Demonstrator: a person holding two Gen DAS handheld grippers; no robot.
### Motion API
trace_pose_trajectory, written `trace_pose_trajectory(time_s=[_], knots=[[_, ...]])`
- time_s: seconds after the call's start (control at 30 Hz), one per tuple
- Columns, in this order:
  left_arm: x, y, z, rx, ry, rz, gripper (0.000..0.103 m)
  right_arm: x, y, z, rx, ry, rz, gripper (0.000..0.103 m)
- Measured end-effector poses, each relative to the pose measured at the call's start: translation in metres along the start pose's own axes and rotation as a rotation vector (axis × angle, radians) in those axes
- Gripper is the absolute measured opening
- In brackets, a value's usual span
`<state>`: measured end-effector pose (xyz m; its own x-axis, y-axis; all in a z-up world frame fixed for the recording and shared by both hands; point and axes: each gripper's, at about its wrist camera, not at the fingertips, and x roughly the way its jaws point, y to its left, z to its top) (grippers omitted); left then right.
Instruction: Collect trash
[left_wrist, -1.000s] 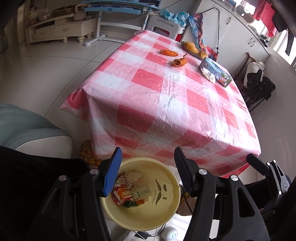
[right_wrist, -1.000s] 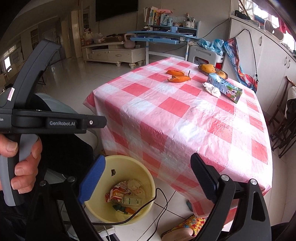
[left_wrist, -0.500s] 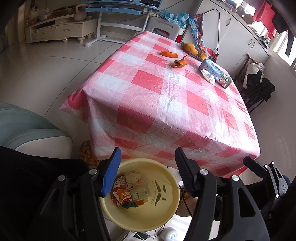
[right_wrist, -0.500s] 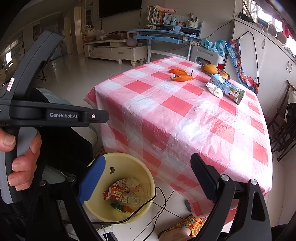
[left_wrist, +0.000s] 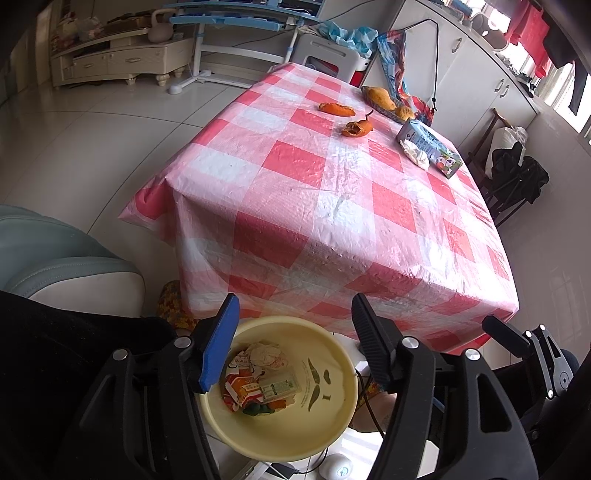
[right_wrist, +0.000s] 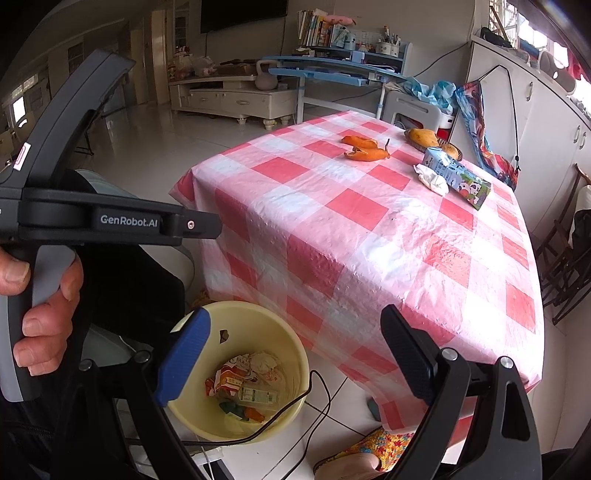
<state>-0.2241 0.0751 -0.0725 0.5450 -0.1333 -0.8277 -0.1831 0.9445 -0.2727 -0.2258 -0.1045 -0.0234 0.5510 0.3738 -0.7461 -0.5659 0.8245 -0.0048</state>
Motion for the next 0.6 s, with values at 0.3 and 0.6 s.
trace_pose_trajectory(time_s=[0.3, 0.6], knots=[[-0.0004, 0.0004, -0.0009, -0.001, -0.001, -0.001, 0.062, 0.0007, 0.0011, -0.0005, -0.002, 0.001, 0.000, 0.089], [-0.0007, 0.0013, -0.0009, -0.001, -0.002, -0.002, 0.062, 0.0009, 0.0021, -0.0010, -0.004, 0.003, -0.002, 0.089]])
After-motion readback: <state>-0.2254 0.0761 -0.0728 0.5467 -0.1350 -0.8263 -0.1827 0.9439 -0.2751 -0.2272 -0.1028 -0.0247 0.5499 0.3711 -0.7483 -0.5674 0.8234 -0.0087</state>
